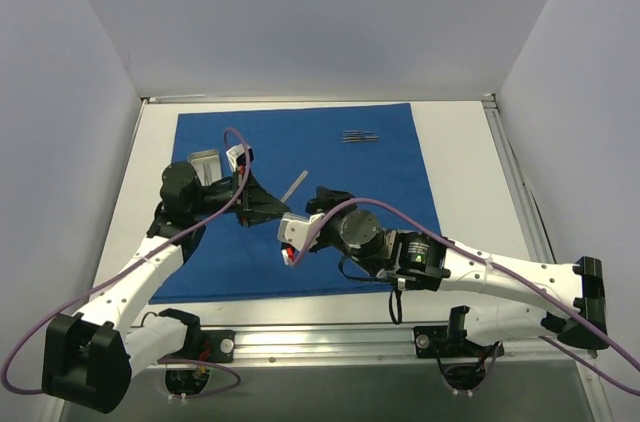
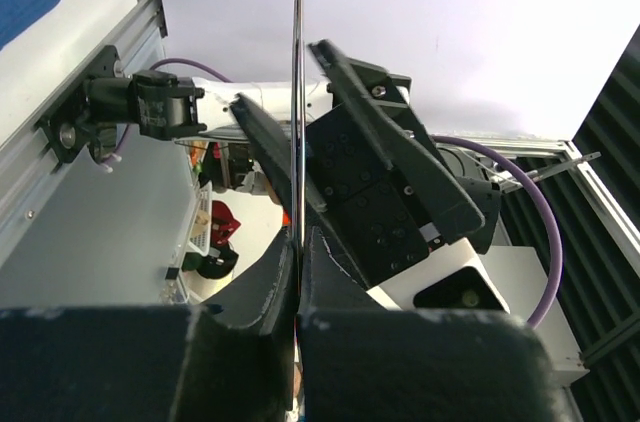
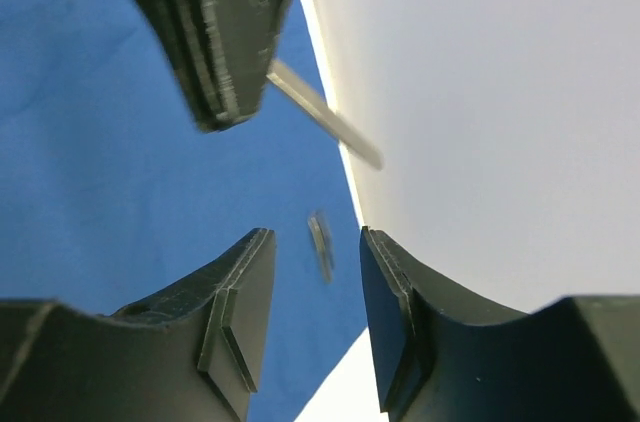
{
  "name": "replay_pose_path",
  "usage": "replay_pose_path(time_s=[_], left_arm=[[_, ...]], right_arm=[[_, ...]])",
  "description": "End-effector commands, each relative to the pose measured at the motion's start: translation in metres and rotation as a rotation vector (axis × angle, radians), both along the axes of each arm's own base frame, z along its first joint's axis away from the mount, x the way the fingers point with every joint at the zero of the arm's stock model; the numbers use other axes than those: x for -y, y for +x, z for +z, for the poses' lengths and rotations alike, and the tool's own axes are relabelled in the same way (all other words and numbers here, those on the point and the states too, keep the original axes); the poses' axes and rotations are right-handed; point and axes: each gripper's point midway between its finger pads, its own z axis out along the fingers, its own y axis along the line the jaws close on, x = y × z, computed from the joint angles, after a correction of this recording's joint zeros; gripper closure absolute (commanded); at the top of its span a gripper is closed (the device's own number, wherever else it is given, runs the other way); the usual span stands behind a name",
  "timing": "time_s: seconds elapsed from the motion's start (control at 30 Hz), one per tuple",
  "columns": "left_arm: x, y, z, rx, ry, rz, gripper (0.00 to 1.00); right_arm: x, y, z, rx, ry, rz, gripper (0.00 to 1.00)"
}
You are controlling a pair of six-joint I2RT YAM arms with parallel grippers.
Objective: Open and lay out the surgical kit
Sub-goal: Place the medical item in the surgical kit.
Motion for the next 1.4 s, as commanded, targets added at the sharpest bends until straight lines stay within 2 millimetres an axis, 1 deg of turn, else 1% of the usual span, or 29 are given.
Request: replay_pose_path(time_s=[0.0, 0.2, 0.23, 0.33, 0.43, 0.57, 0.63, 0.73, 0.77, 0.8, 0.83, 0.9, 0.93, 1.0, 1.03, 1.07, 1.1, 1.13, 1.17, 1.27, 1.3, 1.37], left_arm=[[0.002, -0.007, 0.006, 0.043, -0.021, -0.029, 0.98], [0.005, -0.009, 0.000, 0.018, -0.017, -0.044, 0.98], [0.005, -0.009, 0.001, 0.019, -0.023, -0.048, 0.98], [0.006, -0.010, 0.002, 0.013, -0.030, -0.055, 0.98], [0.006, -0.010, 0.002, 0.014, -0.035, -0.057, 0.98], [0.006, -0.010, 0.008, 0.011, -0.059, -0.060, 0.98], [0.007, -0.010, 0.007, 0.004, -0.058, -0.060, 0.98], [0.008, -0.010, 0.002, -0.011, -0.055, -0.061, 0.98], [0.008, -0.009, 0.001, -0.015, -0.054, -0.061, 0.98], [0.008, -0.010, 0.000, -0.018, -0.053, -0.063, 0.98], [0.008, -0.009, -0.002, -0.021, -0.051, -0.063, 0.98], [0.009, -0.008, -0.004, -0.029, -0.050, -0.063, 0.98], [0.009, -0.008, -0.005, -0.033, -0.050, -0.063, 0.98], [0.009, -0.005, -0.005, -0.027, -0.058, -0.055, 0.98], [0.010, -0.003, -0.004, -0.035, -0.064, -0.050, 0.96], [0.010, -0.002, -0.004, -0.035, -0.068, -0.046, 0.96], [0.010, 0.000, -0.004, -0.027, -0.072, -0.043, 0.96], [0.010, 0.001, -0.005, -0.026, -0.075, -0.042, 0.92], [0.010, 0.004, -0.006, -0.035, -0.077, -0.034, 0.86], [0.011, 0.009, -0.003, -0.034, -0.099, -0.023, 0.86], [0.011, 0.011, -0.002, -0.029, -0.104, -0.024, 0.82], [0.011, 0.014, 0.001, -0.034, -0.111, -0.011, 0.68]], right_arm=[[-0.003, 0.009, 0.034, 0.105, 0.030, 0.016, 0.61], [-0.009, 0.013, 0.042, 0.109, 0.032, 0.052, 0.62], [-0.012, 0.013, 0.035, 0.095, 0.011, 0.064, 0.63], [-0.017, 0.015, 0.029, 0.081, 0.001, 0.088, 0.64], [-0.021, 0.016, 0.026, 0.074, -0.011, 0.098, 0.65], [-0.024, 0.019, 0.021, 0.068, -0.006, 0.114, 0.66], [-0.025, 0.022, 0.020, 0.068, -0.005, 0.111, 0.66], [-0.028, 0.024, 0.016, 0.071, -0.017, 0.117, 0.71], [-0.028, 0.025, 0.013, 0.073, -0.023, 0.117, 0.76], [-0.029, 0.027, 0.015, 0.080, -0.010, 0.115, 0.78], [-0.029, 0.028, 0.015, 0.083, -0.007, 0.112, 0.84], [-0.030, 0.030, 0.014, 0.078, -0.001, 0.115, 0.92], [-0.029, 0.033, 0.016, 0.079, 0.008, 0.108, 1.00], [-0.027, 0.037, 0.015, 0.064, 0.014, 0.098, 1.00], [-0.029, 0.037, 0.015, 0.054, 0.020, 0.114, 1.00], [-0.025, 0.042, 0.013, 0.044, 0.020, 0.106, 1.00], [-0.024, 0.043, 0.012, 0.033, 0.028, 0.108, 1.00], [-0.023, 0.042, 0.010, 0.023, 0.022, 0.122, 1.00], [-0.020, 0.045, 0.009, 0.019, 0.018, 0.113, 1.00], [-0.016, 0.044, 0.014, 0.013, 0.043, 0.128, 1.00], [-0.015, 0.045, 0.013, 0.012, 0.040, 0.123, 1.00], [-0.013, 0.046, 0.012, 0.006, 0.030, 0.117, 1.00]])
